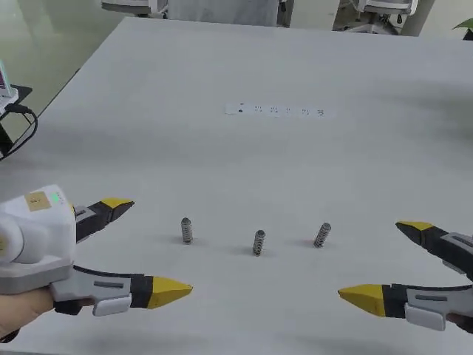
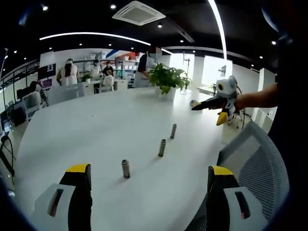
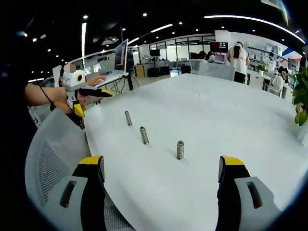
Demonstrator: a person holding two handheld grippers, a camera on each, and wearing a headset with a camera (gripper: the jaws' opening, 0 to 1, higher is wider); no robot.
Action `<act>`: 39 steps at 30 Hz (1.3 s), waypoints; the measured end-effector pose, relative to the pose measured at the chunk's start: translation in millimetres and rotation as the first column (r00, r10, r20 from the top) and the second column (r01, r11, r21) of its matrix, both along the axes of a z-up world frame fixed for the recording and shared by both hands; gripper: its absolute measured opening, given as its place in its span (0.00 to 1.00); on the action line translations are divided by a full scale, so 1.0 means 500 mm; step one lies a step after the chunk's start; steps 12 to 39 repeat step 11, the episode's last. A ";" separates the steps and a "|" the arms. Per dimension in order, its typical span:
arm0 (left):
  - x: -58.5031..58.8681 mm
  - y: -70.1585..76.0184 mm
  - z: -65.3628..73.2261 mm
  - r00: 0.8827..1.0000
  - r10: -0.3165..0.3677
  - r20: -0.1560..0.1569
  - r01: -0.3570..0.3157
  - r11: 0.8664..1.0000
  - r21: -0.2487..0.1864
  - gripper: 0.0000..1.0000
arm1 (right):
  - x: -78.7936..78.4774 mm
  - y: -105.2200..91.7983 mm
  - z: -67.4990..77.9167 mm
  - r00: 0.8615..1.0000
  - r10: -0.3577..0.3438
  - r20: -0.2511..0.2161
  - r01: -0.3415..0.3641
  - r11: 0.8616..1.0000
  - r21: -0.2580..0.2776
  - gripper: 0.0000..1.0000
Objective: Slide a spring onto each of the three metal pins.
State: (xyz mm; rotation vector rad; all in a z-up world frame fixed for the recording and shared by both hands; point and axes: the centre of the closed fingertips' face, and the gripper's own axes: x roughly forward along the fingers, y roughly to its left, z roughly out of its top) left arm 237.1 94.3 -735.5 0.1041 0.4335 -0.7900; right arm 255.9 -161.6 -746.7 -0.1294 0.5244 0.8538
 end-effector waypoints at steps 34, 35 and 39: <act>-0.004 0.034 -0.074 0.985 0.067 -0.159 -0.057 0.996 0.068 0.98 | 0.002 -0.020 -0.079 0.992 -0.035 -0.121 0.018 0.990 -0.137 0.97; -0.004 0.034 -0.074 0.985 0.067 -0.159 -0.057 0.996 0.068 0.98 | 0.002 -0.020 -0.079 0.992 -0.035 -0.121 0.018 0.990 -0.137 0.97; -0.004 0.034 -0.074 0.985 0.067 -0.159 -0.057 0.996 0.068 0.98 | 0.002 -0.020 -0.079 0.992 -0.035 -0.121 0.018 0.990 -0.137 0.97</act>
